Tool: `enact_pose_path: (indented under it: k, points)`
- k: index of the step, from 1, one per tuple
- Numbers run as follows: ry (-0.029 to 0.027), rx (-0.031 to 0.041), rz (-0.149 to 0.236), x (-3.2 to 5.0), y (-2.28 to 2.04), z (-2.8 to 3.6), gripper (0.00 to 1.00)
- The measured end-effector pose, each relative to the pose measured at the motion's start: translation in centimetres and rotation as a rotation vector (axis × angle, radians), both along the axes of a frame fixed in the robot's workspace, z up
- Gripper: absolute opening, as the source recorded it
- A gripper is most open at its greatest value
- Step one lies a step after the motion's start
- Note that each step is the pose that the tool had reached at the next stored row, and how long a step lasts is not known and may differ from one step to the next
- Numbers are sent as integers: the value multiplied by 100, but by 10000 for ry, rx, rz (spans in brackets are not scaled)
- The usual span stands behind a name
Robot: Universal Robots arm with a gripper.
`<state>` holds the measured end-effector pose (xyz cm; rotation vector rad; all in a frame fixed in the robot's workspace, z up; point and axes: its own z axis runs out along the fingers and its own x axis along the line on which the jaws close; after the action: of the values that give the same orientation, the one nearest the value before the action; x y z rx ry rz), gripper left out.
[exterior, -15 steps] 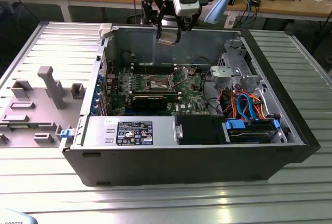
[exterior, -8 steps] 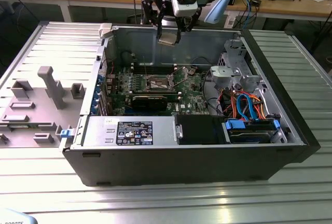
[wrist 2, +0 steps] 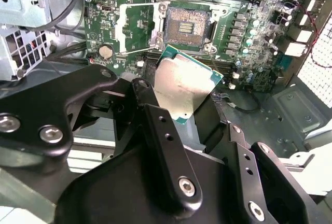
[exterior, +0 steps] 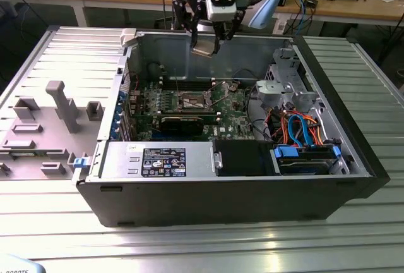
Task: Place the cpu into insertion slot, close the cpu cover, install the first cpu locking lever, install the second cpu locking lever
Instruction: 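Place the cpu into insertion slot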
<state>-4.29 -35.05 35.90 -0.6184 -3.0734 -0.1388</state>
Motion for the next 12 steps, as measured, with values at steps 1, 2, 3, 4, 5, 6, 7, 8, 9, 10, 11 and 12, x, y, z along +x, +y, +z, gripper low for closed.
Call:
enact_pose_path:
  k: [1, 2, 3, 4, 5, 6, 7, 8, 9, 10, 11, 12]
  points:
    - [-1, 0, -117, -6, 0, -3, 54]
    - [-1, 0, -215, -9, 0, -5, 54]
    - [-1, 1, -263, -13, 0, -7, 54]
    - [-1, 2, -308, -20, 0, -9, 54]
    - [-1, 1, -345, -25, 0, -10, 54]
    - [-1, 0, -363, -25, 0, -11, 54]
    - [-1, -1, -388, -27, 0, -12, 54]
    - [-1, 0, -406, -27, 0, -13, 54]
    - [-1, 1, -424, -28, 0, -15, 54]
    - [-1, 0, -444, -31, 0, -16, 54]
    - [0, 0, -464, -32, 0, -16, 54]
    - [0, -1, -491, -34, 0, -17, 54]
